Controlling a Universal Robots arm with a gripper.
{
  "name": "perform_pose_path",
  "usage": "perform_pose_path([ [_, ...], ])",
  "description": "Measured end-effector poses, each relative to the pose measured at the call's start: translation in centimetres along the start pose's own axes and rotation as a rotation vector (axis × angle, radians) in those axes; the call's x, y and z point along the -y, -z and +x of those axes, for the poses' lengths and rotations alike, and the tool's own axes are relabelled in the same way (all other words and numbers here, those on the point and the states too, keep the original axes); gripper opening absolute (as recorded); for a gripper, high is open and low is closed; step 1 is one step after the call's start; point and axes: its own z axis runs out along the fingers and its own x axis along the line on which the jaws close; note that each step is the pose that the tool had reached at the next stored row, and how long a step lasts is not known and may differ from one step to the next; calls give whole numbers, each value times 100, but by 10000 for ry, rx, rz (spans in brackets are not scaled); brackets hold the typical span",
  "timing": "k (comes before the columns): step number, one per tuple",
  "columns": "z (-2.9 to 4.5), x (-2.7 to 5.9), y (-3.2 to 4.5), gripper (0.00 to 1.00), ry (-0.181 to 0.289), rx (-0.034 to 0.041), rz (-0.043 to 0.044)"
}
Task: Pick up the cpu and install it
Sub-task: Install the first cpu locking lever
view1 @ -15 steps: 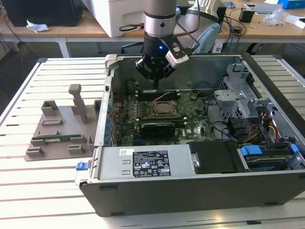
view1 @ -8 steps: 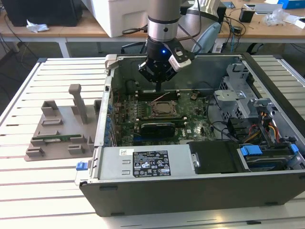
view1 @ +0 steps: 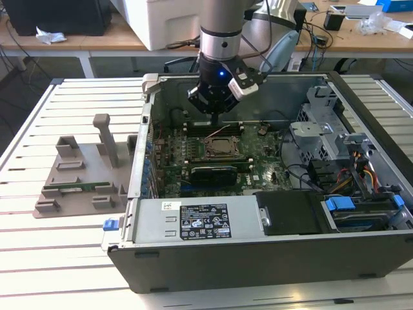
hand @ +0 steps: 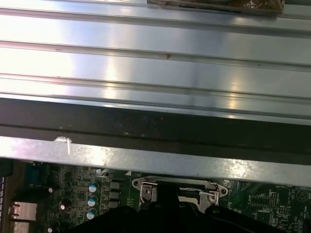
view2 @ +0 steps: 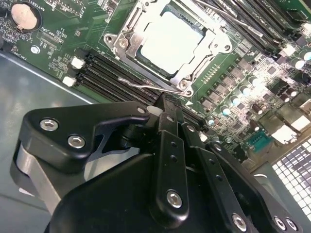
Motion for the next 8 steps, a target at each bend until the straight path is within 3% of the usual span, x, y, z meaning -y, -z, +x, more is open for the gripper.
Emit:
perform_pose_path([
  [2, 0, 0, -5, 11, 2, 2, -33],
  [4, 0, 0, -7, 11, 3, 14, -171],
  [8, 0, 0, -7, 11, 15, 64, -764],
])
